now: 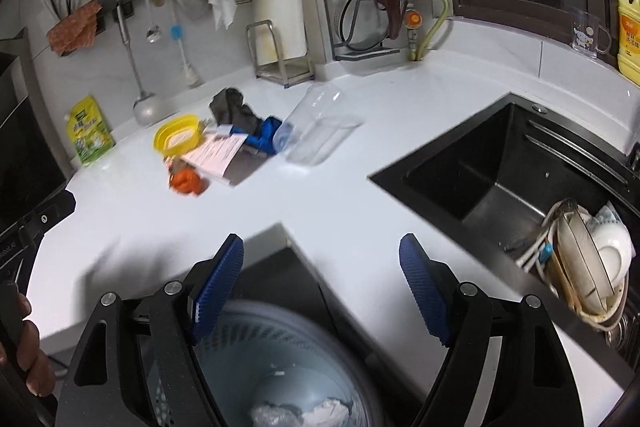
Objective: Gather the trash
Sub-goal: 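Move both tools back toward the remaining trash on the counter, then grasp the clear plastic cup with the right tool while the left tool grasps the yellow lid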
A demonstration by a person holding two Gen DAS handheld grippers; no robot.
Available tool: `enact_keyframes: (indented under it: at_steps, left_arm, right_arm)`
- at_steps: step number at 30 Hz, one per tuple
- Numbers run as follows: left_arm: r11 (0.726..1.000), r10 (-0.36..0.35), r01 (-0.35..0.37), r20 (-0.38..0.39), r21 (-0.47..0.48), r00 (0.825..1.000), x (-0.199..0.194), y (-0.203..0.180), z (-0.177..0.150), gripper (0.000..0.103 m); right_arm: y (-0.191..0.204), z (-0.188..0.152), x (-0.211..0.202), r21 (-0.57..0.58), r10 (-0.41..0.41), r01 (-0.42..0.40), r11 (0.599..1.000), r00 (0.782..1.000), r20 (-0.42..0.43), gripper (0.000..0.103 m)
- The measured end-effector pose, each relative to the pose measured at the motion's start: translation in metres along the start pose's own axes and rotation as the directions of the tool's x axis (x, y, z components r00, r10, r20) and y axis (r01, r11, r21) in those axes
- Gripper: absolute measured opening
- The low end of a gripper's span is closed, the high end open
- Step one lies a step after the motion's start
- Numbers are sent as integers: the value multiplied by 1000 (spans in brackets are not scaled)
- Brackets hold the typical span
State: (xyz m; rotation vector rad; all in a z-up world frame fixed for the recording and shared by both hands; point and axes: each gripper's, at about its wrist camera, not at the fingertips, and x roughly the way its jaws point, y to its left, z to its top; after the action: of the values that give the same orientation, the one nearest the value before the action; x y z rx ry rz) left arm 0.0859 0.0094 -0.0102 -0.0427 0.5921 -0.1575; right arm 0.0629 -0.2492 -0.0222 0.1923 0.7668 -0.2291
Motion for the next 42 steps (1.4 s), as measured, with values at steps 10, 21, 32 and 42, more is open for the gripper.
enact_keyframes:
  at_steps: [10,21,32,42]
  left_arm:
    - [999,14,-16,-38,-36,999,45,0,21,97]
    - [997,17,-21,-50,-73,999,81,-2,41,97]
    - [998,37,-38,-28,-42,999,86,-5,42,97]
    - [998,30,-33,-48,-56,998,95,-3,39,97]
  right_arm:
    - [7,45,42,-6,5,-5,1000,1000,5,77]
    - [5,91,94,36,0,1,999,999,-44,77]
    - [8,108,149,103,-16,32,994,989,-150,77]
    - [3,111,178,136,-8,38,990,977,-212,77]
